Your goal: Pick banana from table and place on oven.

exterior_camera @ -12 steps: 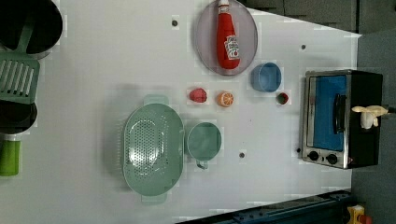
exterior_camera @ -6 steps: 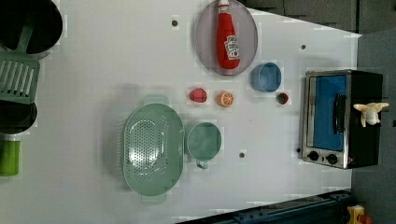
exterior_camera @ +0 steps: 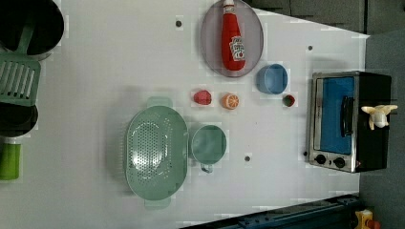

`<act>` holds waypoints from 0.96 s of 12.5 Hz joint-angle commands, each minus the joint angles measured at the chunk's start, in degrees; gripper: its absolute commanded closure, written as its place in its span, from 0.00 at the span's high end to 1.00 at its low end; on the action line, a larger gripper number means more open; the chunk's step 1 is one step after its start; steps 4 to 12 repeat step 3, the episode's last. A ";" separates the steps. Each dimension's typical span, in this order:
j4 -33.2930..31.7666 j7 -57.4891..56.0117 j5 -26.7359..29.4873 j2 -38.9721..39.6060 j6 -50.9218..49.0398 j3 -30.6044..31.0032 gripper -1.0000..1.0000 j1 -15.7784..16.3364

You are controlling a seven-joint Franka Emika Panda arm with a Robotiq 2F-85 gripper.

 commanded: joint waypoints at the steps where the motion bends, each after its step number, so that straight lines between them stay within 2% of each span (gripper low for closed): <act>1: -2.46 23.22 0.79 -1.07 -3.65 3.73 1.00 0.86; 3: -4.14 29.11 0.82 -2.85 -4.06 5.49 1.00 0.87; 12: -4.14 29.11 0.82 -2.85 -4.06 5.49 1.00 0.87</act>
